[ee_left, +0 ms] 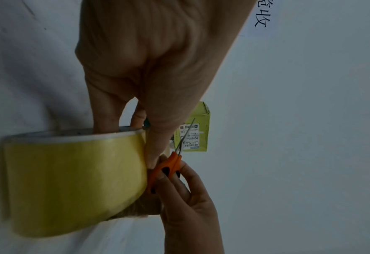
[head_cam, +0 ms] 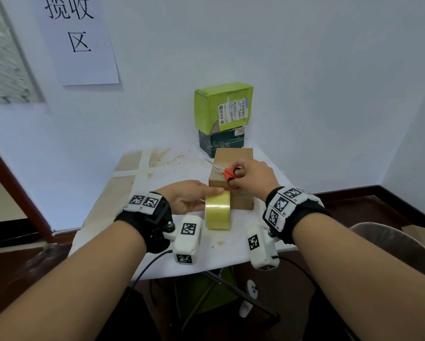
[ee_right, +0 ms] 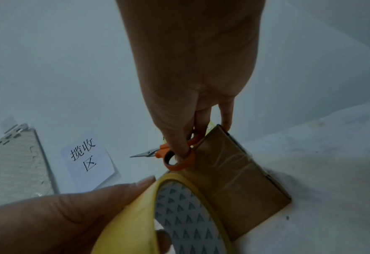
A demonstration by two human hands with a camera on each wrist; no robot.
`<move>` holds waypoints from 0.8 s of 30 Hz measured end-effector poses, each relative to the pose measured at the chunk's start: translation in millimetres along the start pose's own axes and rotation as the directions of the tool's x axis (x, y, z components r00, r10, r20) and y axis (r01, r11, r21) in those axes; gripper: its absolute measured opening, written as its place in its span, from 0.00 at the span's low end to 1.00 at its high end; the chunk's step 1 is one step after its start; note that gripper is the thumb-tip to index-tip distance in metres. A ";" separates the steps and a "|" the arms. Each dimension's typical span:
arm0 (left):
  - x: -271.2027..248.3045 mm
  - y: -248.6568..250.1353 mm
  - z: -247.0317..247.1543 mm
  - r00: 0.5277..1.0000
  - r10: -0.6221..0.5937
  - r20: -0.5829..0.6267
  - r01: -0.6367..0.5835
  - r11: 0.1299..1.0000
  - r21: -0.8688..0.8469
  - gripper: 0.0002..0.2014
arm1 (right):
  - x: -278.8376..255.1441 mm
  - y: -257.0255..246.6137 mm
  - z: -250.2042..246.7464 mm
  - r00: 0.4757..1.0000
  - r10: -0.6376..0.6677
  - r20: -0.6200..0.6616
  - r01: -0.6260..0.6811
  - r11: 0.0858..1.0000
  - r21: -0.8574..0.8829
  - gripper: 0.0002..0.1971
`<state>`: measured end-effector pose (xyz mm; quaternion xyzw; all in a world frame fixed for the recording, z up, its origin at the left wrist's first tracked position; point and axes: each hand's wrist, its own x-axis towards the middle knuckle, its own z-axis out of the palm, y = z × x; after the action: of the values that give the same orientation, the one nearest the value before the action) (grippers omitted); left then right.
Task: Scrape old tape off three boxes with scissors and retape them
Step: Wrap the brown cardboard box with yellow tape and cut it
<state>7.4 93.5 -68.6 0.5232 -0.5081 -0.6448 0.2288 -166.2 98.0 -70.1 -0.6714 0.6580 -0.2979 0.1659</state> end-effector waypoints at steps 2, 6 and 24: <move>-2.3 -2.4 -0.8 1.000 -0.010 -0.005 0.009 0.999 -0.041 0.09 | -1.1 -0.4 2.0 1.000 0.006 -0.020 -0.006 1.000 0.003 0.15; -3.9 -4.6 0.8 0.997 -0.004 -0.073 0.001 0.999 -0.043 0.18 | -1.0 -1.8 3.1 0.999 0.026 -0.029 -0.025 1.000 0.016 0.14; -12.7 -0.6 2.9 0.999 -0.026 -0.022 0.026 0.999 0.022 0.07 | -1.6 -3.1 4.9 0.997 0.061 -0.041 -0.060 0.998 0.035 0.16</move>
<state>9.3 105.4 -63.7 0.5392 -0.5060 -0.6363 0.2198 -160.7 99.0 -72.2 -0.6419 0.6762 -0.3178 0.1722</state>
